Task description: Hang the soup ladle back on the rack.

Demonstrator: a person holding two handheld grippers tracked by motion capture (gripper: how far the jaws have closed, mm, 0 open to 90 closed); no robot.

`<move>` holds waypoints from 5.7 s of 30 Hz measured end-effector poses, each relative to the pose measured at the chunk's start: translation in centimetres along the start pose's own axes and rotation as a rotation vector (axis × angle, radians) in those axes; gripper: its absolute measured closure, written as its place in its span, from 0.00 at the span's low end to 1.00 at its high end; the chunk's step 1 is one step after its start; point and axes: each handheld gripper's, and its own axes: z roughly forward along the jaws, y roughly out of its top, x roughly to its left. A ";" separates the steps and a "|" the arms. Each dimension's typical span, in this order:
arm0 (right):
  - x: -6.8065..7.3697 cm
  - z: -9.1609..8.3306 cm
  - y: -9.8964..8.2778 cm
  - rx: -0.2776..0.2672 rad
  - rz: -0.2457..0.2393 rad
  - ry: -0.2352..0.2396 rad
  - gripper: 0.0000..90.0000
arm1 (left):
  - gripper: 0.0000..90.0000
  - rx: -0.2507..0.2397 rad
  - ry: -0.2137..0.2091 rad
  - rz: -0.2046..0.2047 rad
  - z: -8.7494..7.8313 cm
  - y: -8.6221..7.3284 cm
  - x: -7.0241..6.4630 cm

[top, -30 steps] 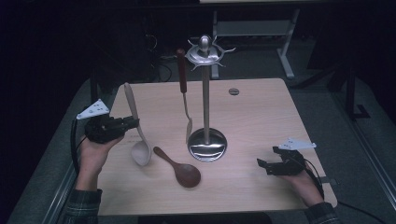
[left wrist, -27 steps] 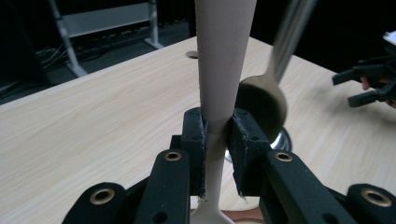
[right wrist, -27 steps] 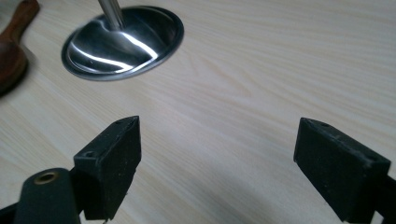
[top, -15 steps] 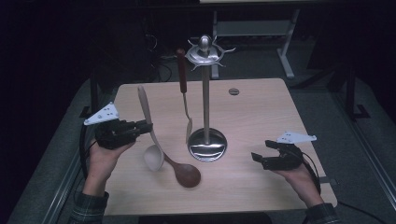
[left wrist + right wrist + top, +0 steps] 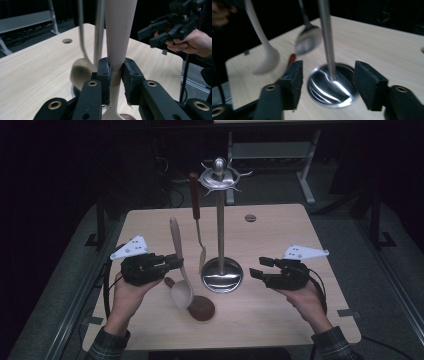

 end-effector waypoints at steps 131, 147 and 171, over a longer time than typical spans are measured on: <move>6.5 5.2 13.6 -0.205 -0.186 0.271 0.83 | 0.15 0.392 0.109 -0.037 0.4 -13.0 0.7; 5.7 5.2 13.1 -0.237 -0.153 0.254 0.83 | 0.15 0.400 0.106 -0.036 0.5 -13.0 0.6; 5.3 5.4 12.7 -0.260 -0.073 0.100 0.79 | 0.16 0.401 0.101 -0.029 0.7 -13.0 0.5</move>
